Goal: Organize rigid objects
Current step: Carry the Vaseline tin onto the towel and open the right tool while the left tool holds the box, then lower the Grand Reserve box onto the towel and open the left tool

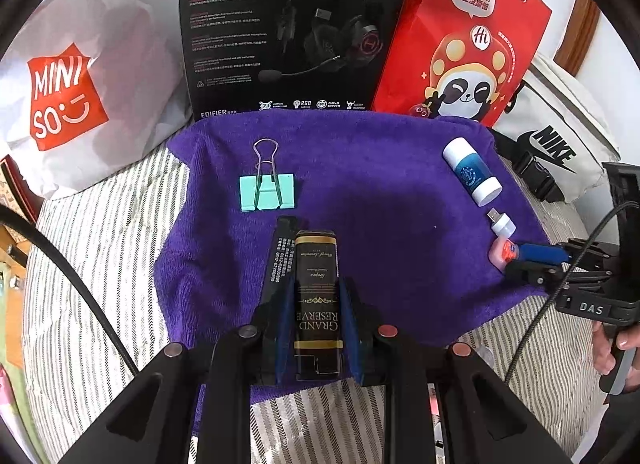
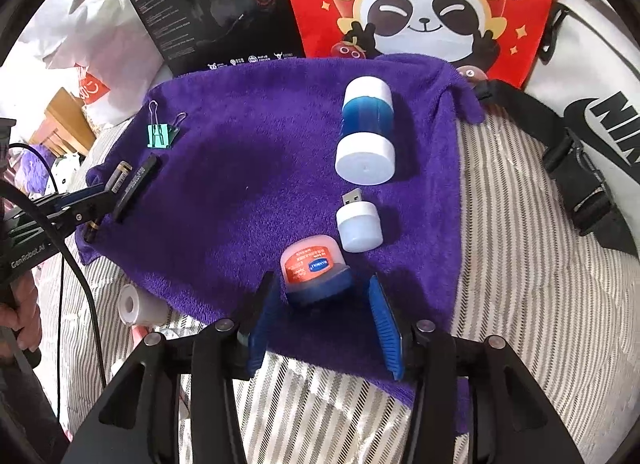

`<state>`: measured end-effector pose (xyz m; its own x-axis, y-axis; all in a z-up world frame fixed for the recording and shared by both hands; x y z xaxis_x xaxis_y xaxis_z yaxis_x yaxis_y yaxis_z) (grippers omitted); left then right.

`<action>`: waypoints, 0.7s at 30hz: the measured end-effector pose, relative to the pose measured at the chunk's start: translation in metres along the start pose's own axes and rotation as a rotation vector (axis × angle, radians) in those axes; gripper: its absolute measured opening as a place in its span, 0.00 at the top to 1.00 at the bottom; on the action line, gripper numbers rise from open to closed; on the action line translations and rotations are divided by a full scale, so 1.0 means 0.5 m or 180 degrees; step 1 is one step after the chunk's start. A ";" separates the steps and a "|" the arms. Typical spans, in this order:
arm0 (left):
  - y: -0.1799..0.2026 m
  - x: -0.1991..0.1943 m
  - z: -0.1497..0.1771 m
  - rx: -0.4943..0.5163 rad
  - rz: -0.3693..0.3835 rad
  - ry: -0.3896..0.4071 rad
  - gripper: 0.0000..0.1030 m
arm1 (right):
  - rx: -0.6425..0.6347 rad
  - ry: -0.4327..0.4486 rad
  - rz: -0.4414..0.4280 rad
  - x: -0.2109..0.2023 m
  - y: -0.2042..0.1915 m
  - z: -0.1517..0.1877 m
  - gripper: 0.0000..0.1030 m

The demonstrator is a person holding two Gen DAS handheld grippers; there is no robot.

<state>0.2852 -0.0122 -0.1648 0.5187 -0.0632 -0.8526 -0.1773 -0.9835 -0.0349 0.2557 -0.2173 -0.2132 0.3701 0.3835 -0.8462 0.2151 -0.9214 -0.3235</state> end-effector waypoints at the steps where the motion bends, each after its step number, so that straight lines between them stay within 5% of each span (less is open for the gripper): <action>1: 0.001 0.000 0.001 0.0009 0.0005 -0.0006 0.78 | -0.0008 0.0013 0.0004 -0.006 0.000 0.002 0.54; 13: 0.042 0.042 -0.024 0.0059 0.0055 -0.0112 0.78 | 0.0187 0.0364 -0.0095 -0.092 0.006 0.020 0.51; 21: 0.043 0.094 -0.062 0.0005 -0.0008 -0.0112 0.78 | 0.0146 0.0337 -0.0095 -0.097 -0.003 0.033 0.51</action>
Point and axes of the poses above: each gripper's, at about its wrist camera, not at the fingertips, and x roughly the way its jaws point, y to its right, z to its underside, the point moved 10 cm from there along x, roughly the way its jaws point, and after that the axes turned 10 degrees about -z, right-handed, at the moved point
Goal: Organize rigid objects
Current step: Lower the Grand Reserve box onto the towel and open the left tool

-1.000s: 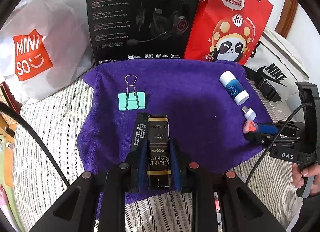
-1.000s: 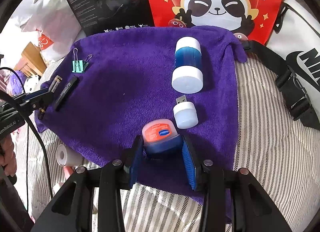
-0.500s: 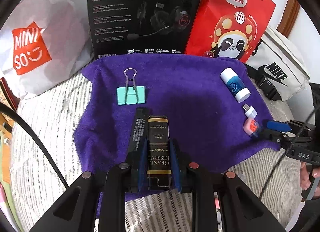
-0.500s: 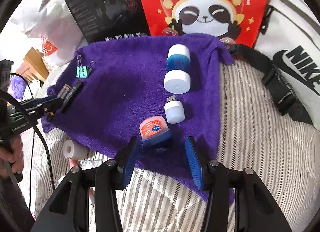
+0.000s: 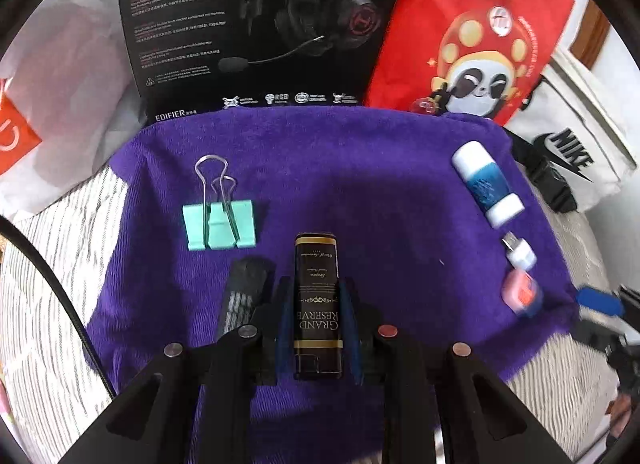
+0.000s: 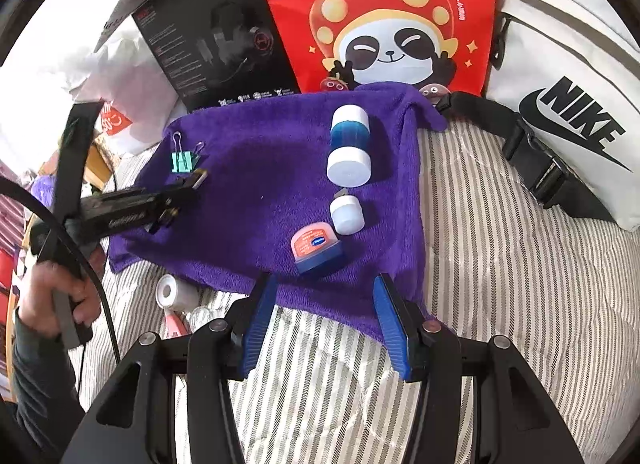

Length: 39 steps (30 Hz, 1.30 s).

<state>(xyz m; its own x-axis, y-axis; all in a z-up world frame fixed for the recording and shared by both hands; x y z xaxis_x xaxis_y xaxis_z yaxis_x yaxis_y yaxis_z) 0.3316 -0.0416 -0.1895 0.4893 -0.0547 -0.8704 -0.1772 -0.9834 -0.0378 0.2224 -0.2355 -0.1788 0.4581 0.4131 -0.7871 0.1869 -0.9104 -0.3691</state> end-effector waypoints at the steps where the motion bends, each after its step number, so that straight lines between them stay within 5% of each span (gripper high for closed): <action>1: -0.003 0.005 -0.006 -0.0004 -0.0022 0.0012 0.78 | -0.0013 -0.0005 0.0006 0.002 -0.001 0.000 0.51; 20: -0.019 0.034 -0.044 0.0096 -0.0263 0.0003 0.78 | -0.0057 0.0016 -0.0008 -0.017 -0.021 0.015 0.51; 28: 0.009 0.024 -0.025 0.0135 -0.0241 -0.0134 0.63 | 0.0017 0.0035 -0.0016 -0.033 -0.025 0.034 0.51; 39: 0.028 -0.026 0.029 0.0085 -0.0152 -0.0190 0.62 | -0.0007 0.0085 -0.0046 -0.062 -0.059 0.065 0.47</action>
Point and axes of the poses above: each gripper's, at about its wrist camera, not at the fingertips, and x roughly the way its jaws point, y to its right, z to its underside, the point moved 10 cm from there along x, roughly the way its jaws point, and after that the axes turned 10 degrees about -z, right-handed, at the moved point
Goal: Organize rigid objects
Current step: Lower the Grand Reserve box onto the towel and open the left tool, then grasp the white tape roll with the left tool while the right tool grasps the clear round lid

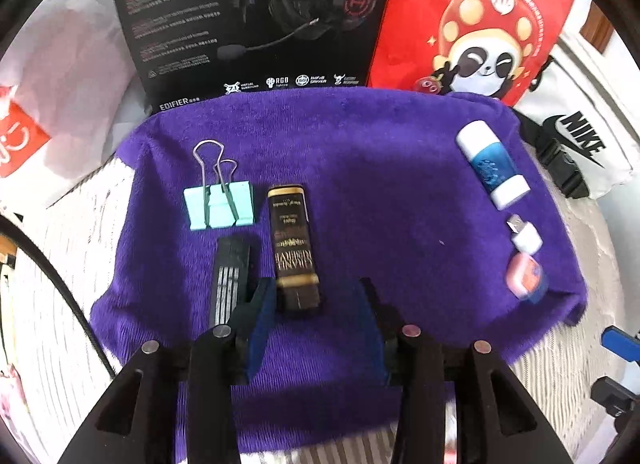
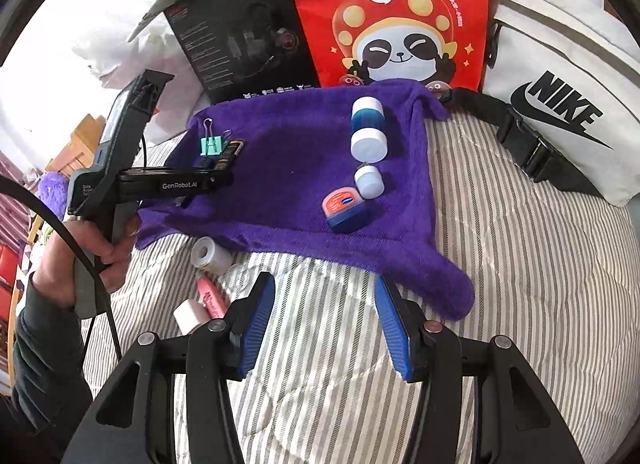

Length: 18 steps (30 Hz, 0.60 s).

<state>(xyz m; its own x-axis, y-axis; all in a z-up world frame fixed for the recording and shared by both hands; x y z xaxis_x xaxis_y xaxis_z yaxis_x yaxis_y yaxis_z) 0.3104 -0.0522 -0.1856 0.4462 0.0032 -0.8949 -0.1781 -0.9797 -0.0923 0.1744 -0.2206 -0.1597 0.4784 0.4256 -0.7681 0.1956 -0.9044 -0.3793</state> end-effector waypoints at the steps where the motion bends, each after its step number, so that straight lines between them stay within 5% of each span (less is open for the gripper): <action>1: 0.001 -0.011 0.004 0.0003 0.0015 0.0026 0.62 | -0.0008 0.0007 0.0000 -0.002 -0.003 0.003 0.47; 18: 0.074 -0.134 0.138 0.0219 0.0247 0.0199 0.55 | 0.0112 0.0038 0.0096 -0.037 0.021 0.050 0.46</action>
Point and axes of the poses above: each gripper's, at about its wrist camera, not at the fingertips, and x roughly the way its jaws point, y to its right, z to its underside, the point moved 10 cm from there along x, roughly the way its jaws point, and after that the axes turned 10 degrees about -z, right-handed, at the moved point
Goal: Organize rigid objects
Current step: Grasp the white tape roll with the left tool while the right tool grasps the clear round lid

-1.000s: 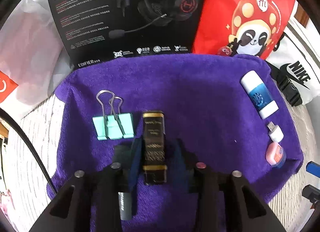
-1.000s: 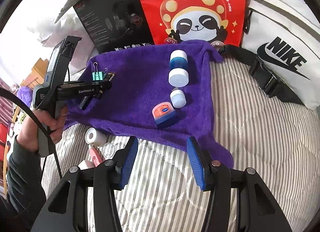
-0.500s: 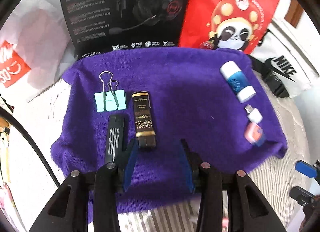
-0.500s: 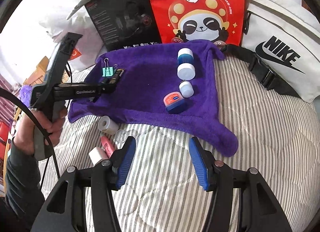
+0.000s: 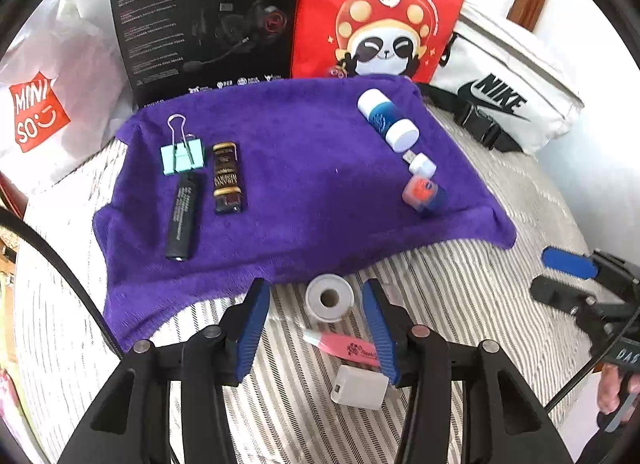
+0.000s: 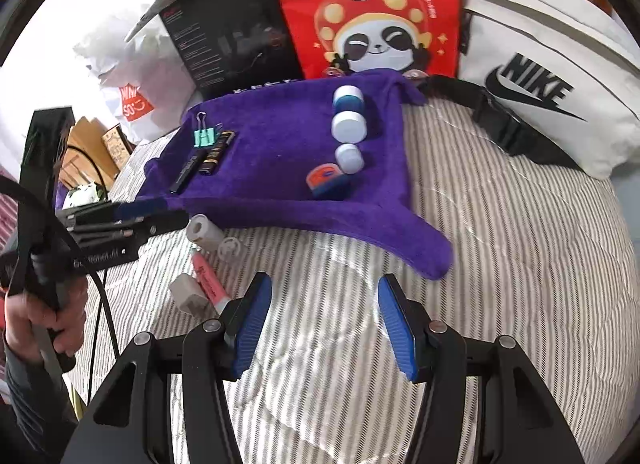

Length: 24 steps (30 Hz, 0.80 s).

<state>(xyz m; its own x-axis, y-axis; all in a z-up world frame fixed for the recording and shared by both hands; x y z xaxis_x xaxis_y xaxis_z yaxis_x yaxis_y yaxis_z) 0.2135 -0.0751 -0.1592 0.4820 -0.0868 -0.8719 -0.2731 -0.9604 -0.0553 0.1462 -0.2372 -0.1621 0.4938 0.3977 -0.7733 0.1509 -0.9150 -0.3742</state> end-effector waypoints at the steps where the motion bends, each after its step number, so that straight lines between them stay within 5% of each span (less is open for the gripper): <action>1: 0.004 0.005 0.004 0.0003 0.0008 -0.0029 0.55 | 0.0019 0.0007 0.0010 -0.003 0.006 0.002 0.46; 21: 0.020 0.094 0.024 0.0052 -0.0164 -0.0261 0.55 | 0.0058 -0.0122 0.0006 0.000 0.030 0.028 0.46; 23: 0.019 0.099 0.021 0.0039 -0.0200 -0.0251 0.62 | 0.0056 -0.0132 0.0012 0.000 0.030 0.029 0.46; 24: 0.016 0.099 0.019 0.0046 -0.0239 -0.0223 0.74 | 0.0053 -0.0136 0.0020 0.000 0.030 0.029 0.46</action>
<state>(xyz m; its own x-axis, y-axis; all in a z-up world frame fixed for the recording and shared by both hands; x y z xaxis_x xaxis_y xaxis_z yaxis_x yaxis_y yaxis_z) 0.2271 -0.0846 -0.2074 0.4423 0.0046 -0.8968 -0.2507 -0.9595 -0.1285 0.1359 -0.2500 -0.1753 0.4576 0.3947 -0.7968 0.1334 -0.9164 -0.3773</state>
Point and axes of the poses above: each gripper's, at about its wrist camera, not at the fingertips, and x roughly the way its jaws point, y to its right, z to its underside, the point moved 10 cm from there along x, roughly the way its jaws point, and after that the axes turned 10 degrees about -z, right-handed, at the moved point
